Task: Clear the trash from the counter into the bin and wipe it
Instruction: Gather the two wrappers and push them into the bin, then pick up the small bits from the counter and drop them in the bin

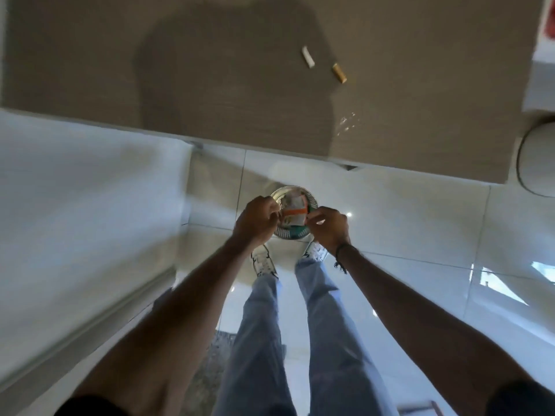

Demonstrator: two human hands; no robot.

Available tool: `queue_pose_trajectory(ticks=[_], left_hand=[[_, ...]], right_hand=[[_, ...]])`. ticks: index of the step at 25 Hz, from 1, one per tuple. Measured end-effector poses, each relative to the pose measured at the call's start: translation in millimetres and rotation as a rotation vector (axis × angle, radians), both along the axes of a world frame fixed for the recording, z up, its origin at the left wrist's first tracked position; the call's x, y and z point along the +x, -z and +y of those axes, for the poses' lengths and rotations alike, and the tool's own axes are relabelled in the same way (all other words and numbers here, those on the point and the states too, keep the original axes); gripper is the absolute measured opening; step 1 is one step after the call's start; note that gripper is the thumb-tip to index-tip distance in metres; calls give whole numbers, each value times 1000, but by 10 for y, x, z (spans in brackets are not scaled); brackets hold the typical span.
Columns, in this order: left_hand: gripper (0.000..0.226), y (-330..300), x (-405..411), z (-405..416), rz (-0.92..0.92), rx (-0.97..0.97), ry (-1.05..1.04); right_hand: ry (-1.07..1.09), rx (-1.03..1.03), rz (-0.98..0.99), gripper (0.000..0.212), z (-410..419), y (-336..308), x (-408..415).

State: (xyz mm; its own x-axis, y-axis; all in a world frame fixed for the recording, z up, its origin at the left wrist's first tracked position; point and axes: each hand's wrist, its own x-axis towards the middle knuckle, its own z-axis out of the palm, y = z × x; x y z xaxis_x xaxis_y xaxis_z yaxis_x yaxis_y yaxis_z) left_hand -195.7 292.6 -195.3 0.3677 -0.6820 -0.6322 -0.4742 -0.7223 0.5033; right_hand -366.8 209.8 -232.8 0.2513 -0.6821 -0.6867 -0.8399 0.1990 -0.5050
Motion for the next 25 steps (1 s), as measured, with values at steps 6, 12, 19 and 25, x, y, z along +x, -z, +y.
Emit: queue_pose_trajectory(ticks=[6,12,19,25], left_hand=[[18,-1321,58,-318,-97,-248,-4],[15,-1771,457,-1003,-200,-484,25],[35,-1640,965,-1681,-321,-367,360],[19,-1597,1075,-1983,-358,-367,513]], right_hand=[[-86,-196,-188,21,-223,-1397,107],[-66,-528,-382,20,-839,-2021,454],[-229,-680,69,20,-1507,-2089,1160],[-111,-523,165,18,-1636,-2068,1312]])
